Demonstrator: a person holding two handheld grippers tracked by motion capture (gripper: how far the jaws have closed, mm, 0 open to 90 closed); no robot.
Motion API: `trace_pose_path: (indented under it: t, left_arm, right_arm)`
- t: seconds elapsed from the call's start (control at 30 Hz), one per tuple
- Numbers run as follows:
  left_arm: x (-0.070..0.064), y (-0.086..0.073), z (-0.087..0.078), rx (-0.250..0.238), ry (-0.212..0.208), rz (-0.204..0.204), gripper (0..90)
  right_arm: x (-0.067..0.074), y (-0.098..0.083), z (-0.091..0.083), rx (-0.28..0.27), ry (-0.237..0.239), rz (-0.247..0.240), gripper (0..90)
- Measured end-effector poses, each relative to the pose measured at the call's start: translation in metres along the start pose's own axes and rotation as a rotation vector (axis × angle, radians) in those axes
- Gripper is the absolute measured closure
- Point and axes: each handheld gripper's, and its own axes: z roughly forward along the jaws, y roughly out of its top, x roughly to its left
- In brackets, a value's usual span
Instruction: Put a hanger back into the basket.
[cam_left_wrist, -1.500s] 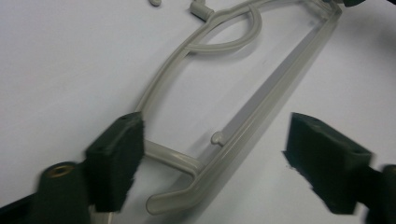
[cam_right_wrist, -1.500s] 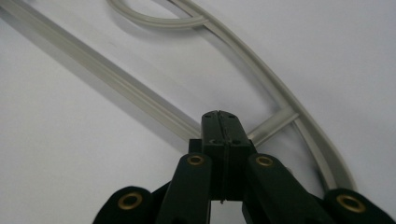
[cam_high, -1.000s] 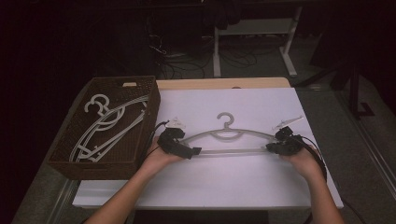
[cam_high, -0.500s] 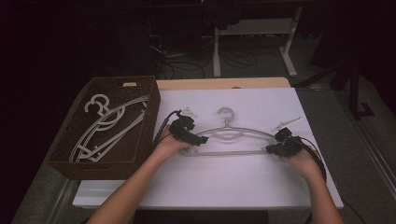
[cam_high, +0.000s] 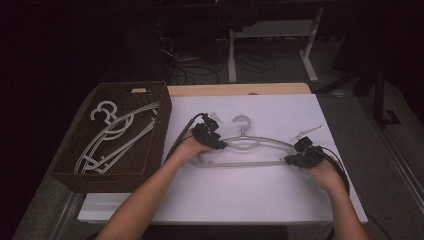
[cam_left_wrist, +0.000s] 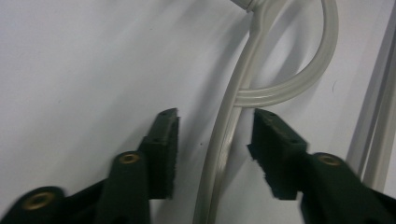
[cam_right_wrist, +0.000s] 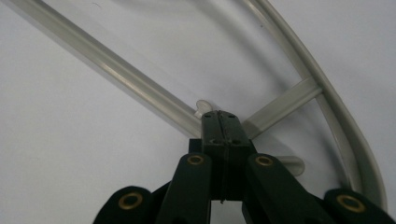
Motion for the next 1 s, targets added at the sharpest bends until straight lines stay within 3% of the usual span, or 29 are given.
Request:
trace_pose_path:
  t: [0.3,0.4,0.57,0.83,1.0]
  left_arm:
    - [-0.003,0.002,0.005,0.001,0.01,0.058,74.0]
    - [-0.004,0.002,0.004,0.01,0.013,0.083,75.3]
    - [-0.005,-0.001,0.001,0.02,-0.02,0.104,78.5]
    - [-0.001,-0.01,-0.009,-0.009,-0.027,0.023,81.3]
    - [0.0,-0.007,-0.034,-0.06,0.006,-0.042,81.3]
  right_arm:
    - [0.0,0.0,0.0,-0.002,0.002,0.001,89.6]
    - [-0.001,0.0,-0.001,-0.005,0.005,0.002,89.5]
    - [-0.002,0.0,-0.003,-0.027,0.011,0.003,89.5]
    - [-0.001,0.002,-0.012,-0.084,0.037,0.006,87.2]
    - [0.001,0.003,-0.02,-0.15,0.081,0.018,69.4]
